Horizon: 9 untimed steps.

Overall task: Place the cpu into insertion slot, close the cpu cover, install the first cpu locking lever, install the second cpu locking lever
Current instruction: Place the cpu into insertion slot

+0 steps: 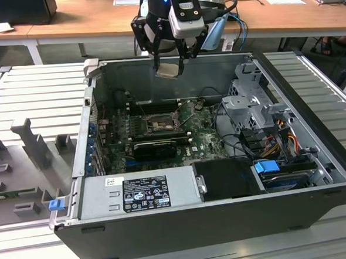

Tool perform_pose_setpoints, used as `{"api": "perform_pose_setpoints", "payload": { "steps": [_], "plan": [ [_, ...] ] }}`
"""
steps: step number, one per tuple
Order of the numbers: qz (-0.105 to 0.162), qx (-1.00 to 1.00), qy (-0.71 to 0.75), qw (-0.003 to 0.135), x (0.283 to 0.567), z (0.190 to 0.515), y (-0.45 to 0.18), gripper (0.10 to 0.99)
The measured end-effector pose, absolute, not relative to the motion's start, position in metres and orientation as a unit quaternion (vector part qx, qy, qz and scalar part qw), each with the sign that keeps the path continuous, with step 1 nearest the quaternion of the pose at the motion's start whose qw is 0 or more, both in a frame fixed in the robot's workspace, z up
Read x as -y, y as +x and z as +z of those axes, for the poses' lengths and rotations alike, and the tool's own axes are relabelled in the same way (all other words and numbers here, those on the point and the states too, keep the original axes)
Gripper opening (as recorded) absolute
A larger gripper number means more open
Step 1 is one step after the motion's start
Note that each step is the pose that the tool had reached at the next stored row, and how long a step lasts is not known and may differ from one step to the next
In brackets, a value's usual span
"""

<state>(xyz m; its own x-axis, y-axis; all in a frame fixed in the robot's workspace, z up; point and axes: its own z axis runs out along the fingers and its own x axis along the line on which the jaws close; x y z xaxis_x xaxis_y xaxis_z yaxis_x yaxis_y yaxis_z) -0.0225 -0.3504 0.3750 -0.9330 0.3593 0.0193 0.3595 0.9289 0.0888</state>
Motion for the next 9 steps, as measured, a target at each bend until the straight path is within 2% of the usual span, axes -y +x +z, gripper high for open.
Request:
{"api": "perform_pose_setpoints", "payload": {
  "steps": [9],
  "plan": [
    [-0.045, 0.974, -0.22, 0.0, 0.3504, 0.3747, -0.0225, 0.529]
  ]
}}
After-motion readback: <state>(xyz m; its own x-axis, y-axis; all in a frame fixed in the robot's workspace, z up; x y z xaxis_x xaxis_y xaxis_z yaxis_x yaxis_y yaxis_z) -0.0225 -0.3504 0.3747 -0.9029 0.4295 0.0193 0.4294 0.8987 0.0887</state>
